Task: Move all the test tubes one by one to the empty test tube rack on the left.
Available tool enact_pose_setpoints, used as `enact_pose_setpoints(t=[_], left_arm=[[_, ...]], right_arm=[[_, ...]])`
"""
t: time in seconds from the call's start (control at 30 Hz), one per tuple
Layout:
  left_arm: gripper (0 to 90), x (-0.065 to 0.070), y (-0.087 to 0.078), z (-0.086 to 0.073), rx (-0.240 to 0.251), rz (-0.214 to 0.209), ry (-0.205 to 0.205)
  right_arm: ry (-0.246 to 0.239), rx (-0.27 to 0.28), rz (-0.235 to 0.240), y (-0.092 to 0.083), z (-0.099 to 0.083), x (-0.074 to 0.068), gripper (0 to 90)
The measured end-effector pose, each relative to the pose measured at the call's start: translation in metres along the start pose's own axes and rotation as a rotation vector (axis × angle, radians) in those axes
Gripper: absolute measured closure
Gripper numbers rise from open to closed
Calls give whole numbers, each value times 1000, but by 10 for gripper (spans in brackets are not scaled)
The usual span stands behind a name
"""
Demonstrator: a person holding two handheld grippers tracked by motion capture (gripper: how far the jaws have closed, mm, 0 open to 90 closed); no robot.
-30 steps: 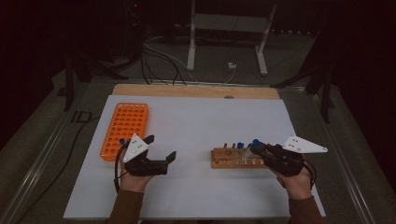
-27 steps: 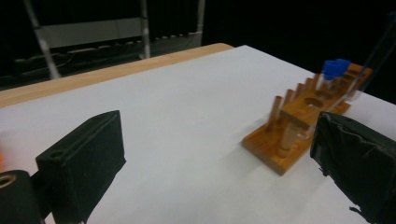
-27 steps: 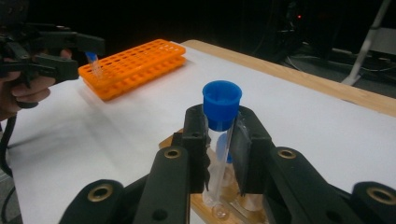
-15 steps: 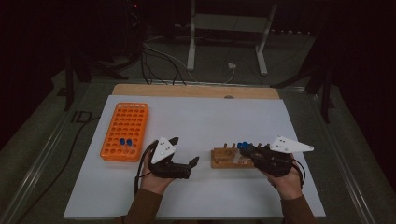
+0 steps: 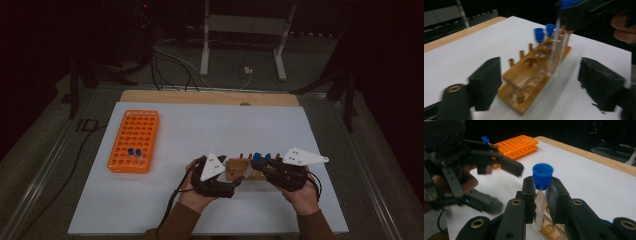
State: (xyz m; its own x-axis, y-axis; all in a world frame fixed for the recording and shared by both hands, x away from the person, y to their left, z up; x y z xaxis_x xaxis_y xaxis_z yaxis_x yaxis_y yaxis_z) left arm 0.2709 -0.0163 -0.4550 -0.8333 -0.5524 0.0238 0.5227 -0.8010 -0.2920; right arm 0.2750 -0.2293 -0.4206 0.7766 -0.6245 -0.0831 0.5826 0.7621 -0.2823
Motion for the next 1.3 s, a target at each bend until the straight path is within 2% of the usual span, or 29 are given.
enact_pose_setpoints(t=[0.17, 0.33, 0.43, 0.67, 1.17, 1.2, 1.3], left_arm=[[401, 10, 10, 2, 8, -41, 14], [561, 11, 13, 6, 21, -57, 7], [641, 12, 15, 7, 17, -51, 11], [751, 11, 17, 6, 5, -42, 16], [779, 10, 16, 7, 4, -48, 15], [779, 10, 16, 7, 3, -45, 15], [779, 9, 15, 7, 2, -38, 9]], right_arm=[[0, -6, 10, 1, -1, -1, 776], [-4, -12, 24, 3, -2, -3, 776], [-4, -13, 28, 4, -2, -4, 776], [-1, -19, 38, 5, -3, -5, 776], [4, -14, 48, 4, -3, -4, 768], [7, -10, 49, 4, -3, -4, 743], [27, 9, 60, 2, -2, -2, 561]])
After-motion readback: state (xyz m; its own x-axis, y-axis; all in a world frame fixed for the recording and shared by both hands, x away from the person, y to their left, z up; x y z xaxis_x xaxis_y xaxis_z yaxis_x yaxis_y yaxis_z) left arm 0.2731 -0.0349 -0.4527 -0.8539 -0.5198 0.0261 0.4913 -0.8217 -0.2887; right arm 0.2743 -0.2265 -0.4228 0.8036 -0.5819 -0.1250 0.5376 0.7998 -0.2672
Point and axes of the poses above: each handheld gripper's, and its own axes: y roughly forward along the jaws, z roughly out of its top, x roughly to its right, the point moved 2 cm from there along y, roughly forward along the jaws, and after that the axes turned 7 degrees about x, right-handed, at the moved point
